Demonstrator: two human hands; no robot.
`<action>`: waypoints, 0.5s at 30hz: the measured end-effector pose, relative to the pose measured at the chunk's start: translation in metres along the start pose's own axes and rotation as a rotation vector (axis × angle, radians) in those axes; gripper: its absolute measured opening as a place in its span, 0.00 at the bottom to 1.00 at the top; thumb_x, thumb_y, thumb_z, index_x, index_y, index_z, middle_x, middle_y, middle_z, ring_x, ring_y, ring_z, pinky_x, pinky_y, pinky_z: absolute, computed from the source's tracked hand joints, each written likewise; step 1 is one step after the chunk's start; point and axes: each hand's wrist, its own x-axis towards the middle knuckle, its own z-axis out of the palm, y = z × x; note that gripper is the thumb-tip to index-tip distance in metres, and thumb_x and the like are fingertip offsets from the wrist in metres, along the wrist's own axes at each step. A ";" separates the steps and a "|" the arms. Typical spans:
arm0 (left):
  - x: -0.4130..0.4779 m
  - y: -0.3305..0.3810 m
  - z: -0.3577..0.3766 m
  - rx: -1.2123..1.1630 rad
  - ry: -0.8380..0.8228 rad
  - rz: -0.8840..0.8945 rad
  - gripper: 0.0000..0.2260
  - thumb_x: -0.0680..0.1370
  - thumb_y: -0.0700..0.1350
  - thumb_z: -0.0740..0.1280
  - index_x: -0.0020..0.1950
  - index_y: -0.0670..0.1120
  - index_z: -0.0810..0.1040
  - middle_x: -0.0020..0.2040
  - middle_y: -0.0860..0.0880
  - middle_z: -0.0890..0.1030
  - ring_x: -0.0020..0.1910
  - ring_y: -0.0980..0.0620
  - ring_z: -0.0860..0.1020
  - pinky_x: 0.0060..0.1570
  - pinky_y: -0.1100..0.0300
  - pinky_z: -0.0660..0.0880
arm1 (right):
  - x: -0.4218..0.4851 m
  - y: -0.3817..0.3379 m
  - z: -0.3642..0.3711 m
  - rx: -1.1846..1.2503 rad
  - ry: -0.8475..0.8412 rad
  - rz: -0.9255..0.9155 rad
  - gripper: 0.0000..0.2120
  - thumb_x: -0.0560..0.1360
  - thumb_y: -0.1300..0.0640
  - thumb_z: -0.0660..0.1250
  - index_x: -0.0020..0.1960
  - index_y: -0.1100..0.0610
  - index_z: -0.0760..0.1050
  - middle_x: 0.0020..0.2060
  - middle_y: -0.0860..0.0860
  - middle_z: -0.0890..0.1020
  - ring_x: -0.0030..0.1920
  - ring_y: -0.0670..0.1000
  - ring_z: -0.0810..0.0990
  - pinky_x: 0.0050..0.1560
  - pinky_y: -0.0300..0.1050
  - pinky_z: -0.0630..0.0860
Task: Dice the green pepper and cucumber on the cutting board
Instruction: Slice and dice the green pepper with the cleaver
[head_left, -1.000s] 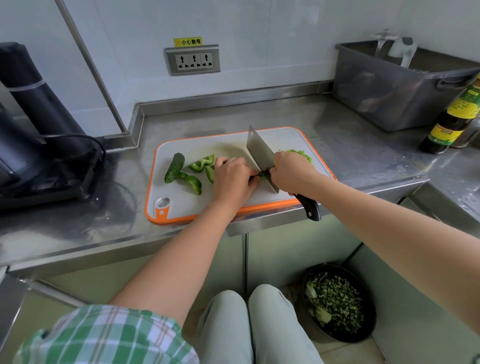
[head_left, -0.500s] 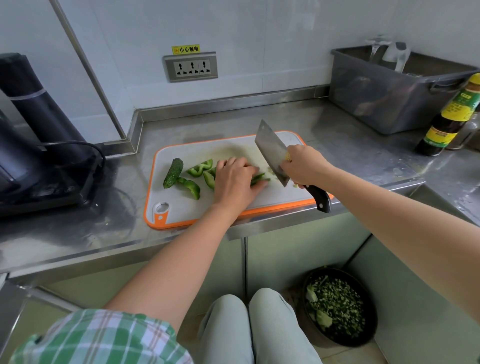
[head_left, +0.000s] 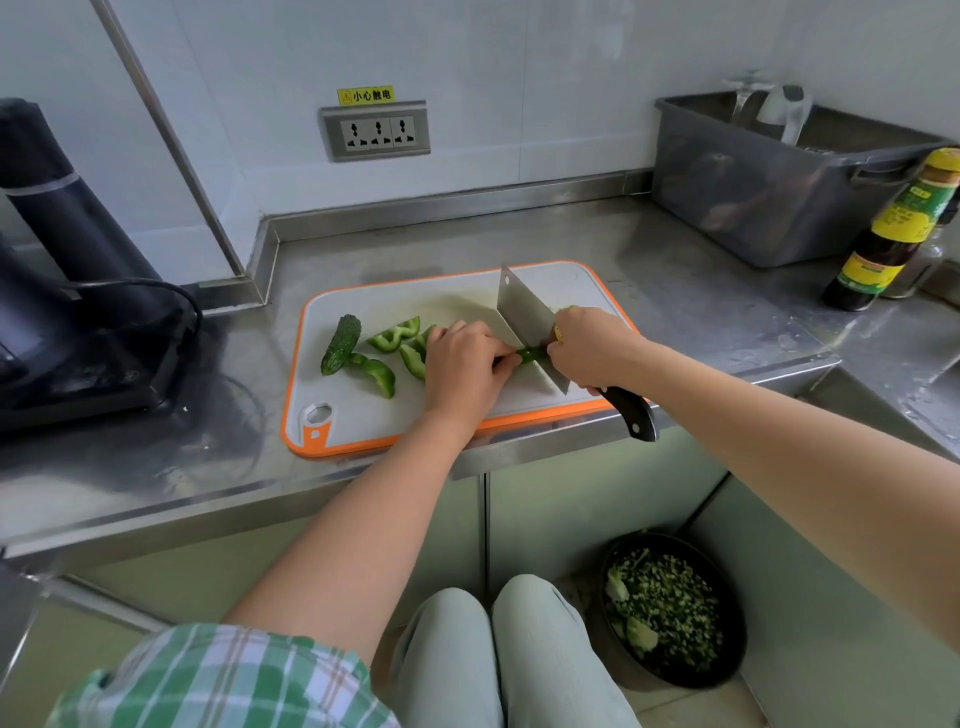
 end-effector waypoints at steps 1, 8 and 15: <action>0.000 0.000 0.000 0.000 0.000 -0.001 0.02 0.72 0.49 0.73 0.42 0.53 0.86 0.36 0.49 0.78 0.38 0.43 0.75 0.40 0.56 0.57 | 0.000 0.000 0.002 -0.007 0.017 -0.004 0.02 0.75 0.65 0.57 0.46 0.62 0.68 0.35 0.58 0.76 0.25 0.54 0.74 0.24 0.41 0.68; 0.000 -0.001 0.001 0.003 0.003 0.001 0.03 0.72 0.50 0.73 0.40 0.52 0.86 0.34 0.49 0.77 0.37 0.44 0.74 0.40 0.56 0.55 | 0.006 0.005 0.006 0.072 0.121 0.006 0.05 0.79 0.59 0.55 0.48 0.61 0.65 0.41 0.58 0.74 0.25 0.54 0.73 0.26 0.42 0.68; 0.000 0.000 0.002 0.005 0.022 0.008 0.02 0.72 0.49 0.73 0.42 0.53 0.86 0.35 0.49 0.78 0.38 0.44 0.75 0.41 0.57 0.54 | 0.000 0.001 -0.008 0.019 0.014 -0.012 0.04 0.76 0.64 0.56 0.47 0.63 0.69 0.33 0.59 0.77 0.23 0.54 0.75 0.24 0.42 0.73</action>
